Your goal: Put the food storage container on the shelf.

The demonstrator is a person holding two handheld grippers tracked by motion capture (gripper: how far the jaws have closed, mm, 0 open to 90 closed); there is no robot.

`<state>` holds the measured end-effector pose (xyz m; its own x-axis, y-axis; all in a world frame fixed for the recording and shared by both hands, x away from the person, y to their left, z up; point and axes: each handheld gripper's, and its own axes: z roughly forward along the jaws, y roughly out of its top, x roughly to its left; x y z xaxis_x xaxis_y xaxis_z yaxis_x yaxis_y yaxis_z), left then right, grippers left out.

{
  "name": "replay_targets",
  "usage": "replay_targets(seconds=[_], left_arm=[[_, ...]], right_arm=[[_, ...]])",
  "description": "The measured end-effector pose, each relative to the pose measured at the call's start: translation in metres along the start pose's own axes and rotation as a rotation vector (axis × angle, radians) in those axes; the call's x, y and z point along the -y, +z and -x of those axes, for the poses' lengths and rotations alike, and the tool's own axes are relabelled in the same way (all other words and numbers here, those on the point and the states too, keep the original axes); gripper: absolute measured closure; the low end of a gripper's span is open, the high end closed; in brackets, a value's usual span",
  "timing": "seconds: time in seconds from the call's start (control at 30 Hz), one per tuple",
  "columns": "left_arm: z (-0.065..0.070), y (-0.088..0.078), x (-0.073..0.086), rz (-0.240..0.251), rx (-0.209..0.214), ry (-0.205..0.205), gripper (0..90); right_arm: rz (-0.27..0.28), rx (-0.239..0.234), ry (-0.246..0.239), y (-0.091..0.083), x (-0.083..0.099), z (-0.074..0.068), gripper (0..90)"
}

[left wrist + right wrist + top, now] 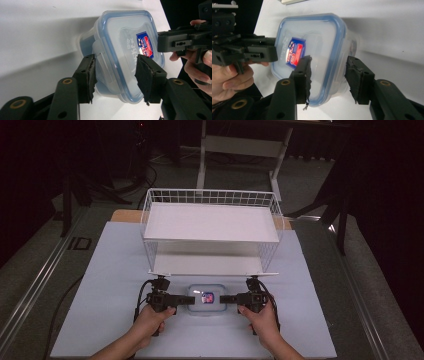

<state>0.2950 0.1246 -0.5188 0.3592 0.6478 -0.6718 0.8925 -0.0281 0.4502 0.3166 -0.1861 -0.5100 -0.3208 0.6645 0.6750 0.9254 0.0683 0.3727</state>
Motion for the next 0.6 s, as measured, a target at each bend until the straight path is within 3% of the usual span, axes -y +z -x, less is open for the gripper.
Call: replay_targets(seconds=[0.2,0.37,0.6], left_arm=[[0.007,-0.006,0.005,0.018,-0.016,-0.005,60.9],[0.007,-0.010,0.003,0.033,-0.021,-0.011,67.6],[0.013,-0.014,-0.006,0.063,-0.028,0.024,68.4]], right_arm=[[-0.008,0.042,-0.012,-0.005,0.001,-0.010,61.2],[0.008,0.081,-0.059,-0.009,0.002,-0.018,64.4],[0.032,0.076,-0.071,-0.011,-0.002,-0.018,65.0]])
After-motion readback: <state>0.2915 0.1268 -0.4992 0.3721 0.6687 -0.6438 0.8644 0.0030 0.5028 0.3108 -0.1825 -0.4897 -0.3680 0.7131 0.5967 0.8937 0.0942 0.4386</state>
